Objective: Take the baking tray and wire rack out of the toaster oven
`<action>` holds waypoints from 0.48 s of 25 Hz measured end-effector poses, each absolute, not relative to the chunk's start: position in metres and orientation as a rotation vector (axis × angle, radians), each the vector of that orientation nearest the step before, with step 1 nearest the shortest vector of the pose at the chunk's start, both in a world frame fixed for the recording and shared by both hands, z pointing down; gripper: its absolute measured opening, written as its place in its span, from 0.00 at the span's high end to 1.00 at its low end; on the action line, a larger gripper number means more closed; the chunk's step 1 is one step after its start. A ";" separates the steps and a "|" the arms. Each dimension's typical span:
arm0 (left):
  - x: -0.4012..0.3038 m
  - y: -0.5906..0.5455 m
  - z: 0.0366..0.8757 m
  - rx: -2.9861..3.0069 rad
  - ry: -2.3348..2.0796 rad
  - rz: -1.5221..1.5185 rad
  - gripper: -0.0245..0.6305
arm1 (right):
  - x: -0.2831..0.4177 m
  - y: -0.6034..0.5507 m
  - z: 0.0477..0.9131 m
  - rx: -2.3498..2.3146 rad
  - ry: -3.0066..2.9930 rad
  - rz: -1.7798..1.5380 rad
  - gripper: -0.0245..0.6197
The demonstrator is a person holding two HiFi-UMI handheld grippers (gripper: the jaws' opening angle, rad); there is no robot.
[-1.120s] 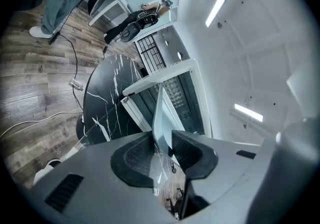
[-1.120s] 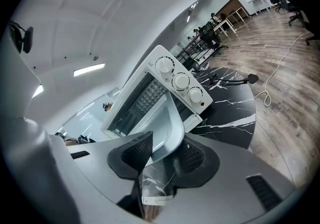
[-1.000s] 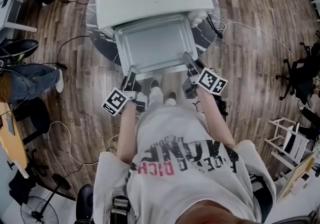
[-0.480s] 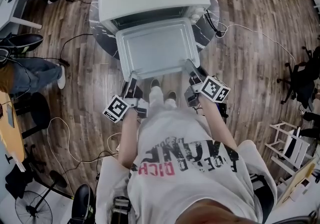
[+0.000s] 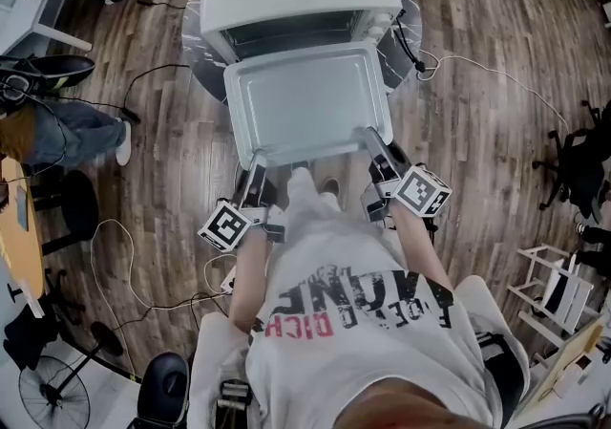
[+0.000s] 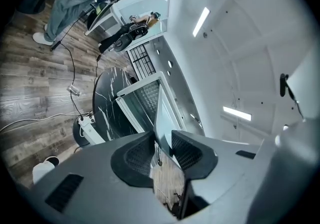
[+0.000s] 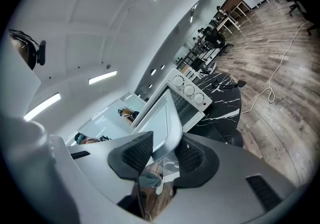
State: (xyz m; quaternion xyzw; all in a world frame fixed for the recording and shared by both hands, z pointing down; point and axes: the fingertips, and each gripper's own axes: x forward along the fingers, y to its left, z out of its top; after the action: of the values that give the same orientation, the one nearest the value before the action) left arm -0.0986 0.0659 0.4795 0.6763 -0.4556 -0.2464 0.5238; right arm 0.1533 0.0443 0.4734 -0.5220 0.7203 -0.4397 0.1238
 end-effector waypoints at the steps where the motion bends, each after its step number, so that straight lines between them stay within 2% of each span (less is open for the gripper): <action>1: -0.099 0.070 0.476 1.617 -1.088 -0.600 0.81 | 0.154 0.048 0.471 -1.517 2.094 -1.281 0.77; 12: -0.087 0.070 0.441 1.711 -1.040 -0.631 0.81 | 0.163 0.054 0.438 -1.474 2.086 -1.199 0.77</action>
State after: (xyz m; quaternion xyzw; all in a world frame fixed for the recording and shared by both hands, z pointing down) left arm -0.0872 0.0698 0.4412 0.7068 -0.4296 -0.2608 0.4978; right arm 0.1630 0.0543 0.4379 -0.5158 0.7298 -0.4194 0.1594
